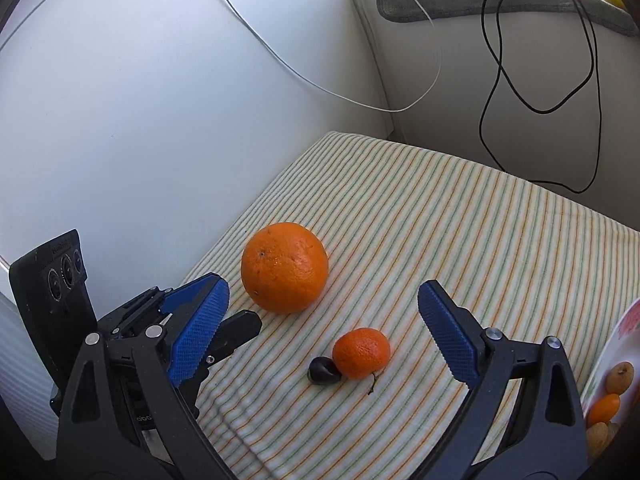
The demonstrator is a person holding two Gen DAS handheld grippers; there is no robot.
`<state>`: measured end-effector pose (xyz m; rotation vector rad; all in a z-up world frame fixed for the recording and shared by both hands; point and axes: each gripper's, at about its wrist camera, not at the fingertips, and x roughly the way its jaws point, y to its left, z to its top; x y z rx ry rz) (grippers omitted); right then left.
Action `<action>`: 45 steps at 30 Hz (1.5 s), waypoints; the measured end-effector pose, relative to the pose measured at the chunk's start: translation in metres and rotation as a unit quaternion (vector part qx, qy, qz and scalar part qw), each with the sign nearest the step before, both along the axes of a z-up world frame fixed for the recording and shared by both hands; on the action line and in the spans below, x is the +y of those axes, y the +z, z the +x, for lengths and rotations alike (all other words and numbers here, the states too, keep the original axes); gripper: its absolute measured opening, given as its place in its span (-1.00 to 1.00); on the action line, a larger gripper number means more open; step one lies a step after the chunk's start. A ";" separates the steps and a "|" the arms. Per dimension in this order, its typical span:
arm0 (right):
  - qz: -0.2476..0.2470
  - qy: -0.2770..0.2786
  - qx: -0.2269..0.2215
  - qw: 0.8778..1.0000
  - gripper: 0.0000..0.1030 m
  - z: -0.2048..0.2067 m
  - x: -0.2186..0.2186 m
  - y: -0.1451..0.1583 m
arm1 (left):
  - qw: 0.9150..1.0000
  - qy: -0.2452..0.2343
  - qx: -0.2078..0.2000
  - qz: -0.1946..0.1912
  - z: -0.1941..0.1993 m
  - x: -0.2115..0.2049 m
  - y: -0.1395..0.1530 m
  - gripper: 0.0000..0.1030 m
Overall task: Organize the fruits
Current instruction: 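Close the left and right tools on opposite sides of the large orange, then lift the large orange with both tools and carry it over the plate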
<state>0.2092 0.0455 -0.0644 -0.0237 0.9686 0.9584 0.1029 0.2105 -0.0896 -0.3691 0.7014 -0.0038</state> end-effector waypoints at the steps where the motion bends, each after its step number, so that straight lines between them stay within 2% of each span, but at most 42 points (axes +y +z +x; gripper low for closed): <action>1: -0.002 0.002 0.004 1.000 0.89 0.002 0.005 -0.002 | 1.000 -0.002 0.000 -0.002 0.001 0.000 0.000 0.41; 9: -0.002 0.016 0.047 0.999 0.87 0.015 0.039 -0.021 | 1.000 -0.008 0.005 -0.019 0.011 0.006 -0.003 0.41; 12: 0.001 0.019 0.070 0.997 0.71 0.022 0.047 -0.028 | 1.000 -0.011 0.008 -0.025 0.013 0.007 -0.004 0.42; 16: 0.003 0.021 0.098 0.995 0.66 0.028 0.055 -0.037 | 0.999 -0.010 0.011 -0.028 0.016 0.009 -0.004 0.42; 21: 0.009 0.025 0.128 0.991 0.41 0.034 0.061 -0.049 | 0.999 -0.006 0.026 -0.036 0.018 0.012 -0.010 0.42; 23: 0.016 0.028 0.138 0.990 0.40 0.035 0.063 -0.053 | 0.999 -0.007 0.031 -0.036 0.020 0.013 -0.014 0.42; 27: 0.021 0.034 0.138 0.990 0.27 0.032 0.067 -0.052 | 0.999 -0.005 0.030 -0.032 0.020 0.012 -0.014 0.41; 34: 0.019 0.034 0.115 0.993 0.25 0.027 0.071 -0.047 | 1.000 -0.006 0.018 -0.001 0.016 0.005 -0.008 0.41; 45: 0.037 0.030 0.074 0.996 0.24 0.013 0.032 -0.012 | 0.999 -0.026 -0.010 0.019 0.018 -0.027 0.019 0.41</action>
